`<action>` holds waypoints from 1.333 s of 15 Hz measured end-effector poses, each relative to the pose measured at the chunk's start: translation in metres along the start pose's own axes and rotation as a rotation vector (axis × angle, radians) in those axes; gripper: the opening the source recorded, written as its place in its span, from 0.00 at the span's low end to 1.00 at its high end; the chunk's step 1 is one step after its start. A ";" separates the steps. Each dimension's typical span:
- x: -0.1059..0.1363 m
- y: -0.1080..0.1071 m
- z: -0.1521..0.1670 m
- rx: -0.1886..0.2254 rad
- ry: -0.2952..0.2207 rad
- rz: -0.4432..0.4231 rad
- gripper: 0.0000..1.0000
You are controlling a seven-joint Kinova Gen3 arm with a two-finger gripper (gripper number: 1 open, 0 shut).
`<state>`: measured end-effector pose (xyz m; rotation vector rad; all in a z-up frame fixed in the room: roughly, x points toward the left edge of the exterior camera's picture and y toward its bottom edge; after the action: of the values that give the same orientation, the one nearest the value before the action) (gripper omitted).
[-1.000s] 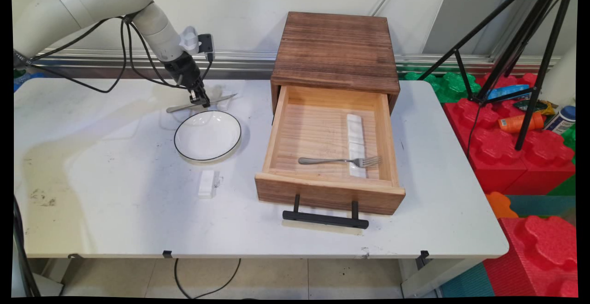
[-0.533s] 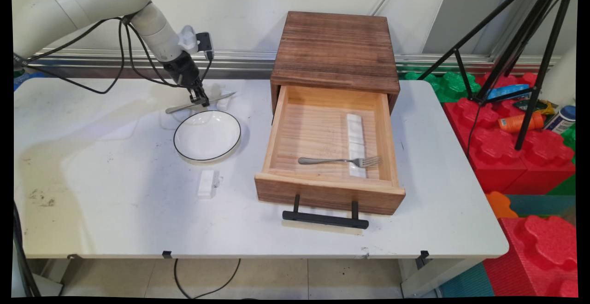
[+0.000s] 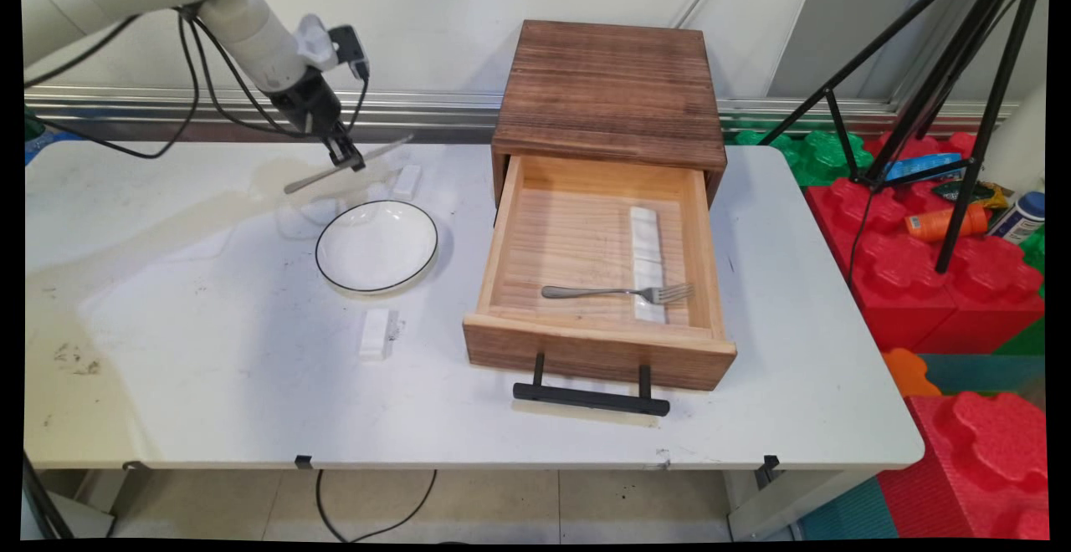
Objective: Place the picked object into the drawer
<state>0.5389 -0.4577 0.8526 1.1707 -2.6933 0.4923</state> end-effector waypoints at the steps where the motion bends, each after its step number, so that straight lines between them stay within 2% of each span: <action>1: 0.000 0.002 -0.009 0.013 0.008 -0.013 0.00; 5: 0.006 0.010 -0.041 0.049 0.047 -0.034 0.00; 10: 0.030 0.031 -0.087 0.077 0.131 -0.019 0.00; 15: 0.066 0.069 -0.131 0.072 0.243 0.051 0.00; 20: 0.098 0.105 -0.155 0.040 0.318 0.104 0.00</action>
<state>0.3983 -0.4015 1.0003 0.8773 -2.4860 0.6870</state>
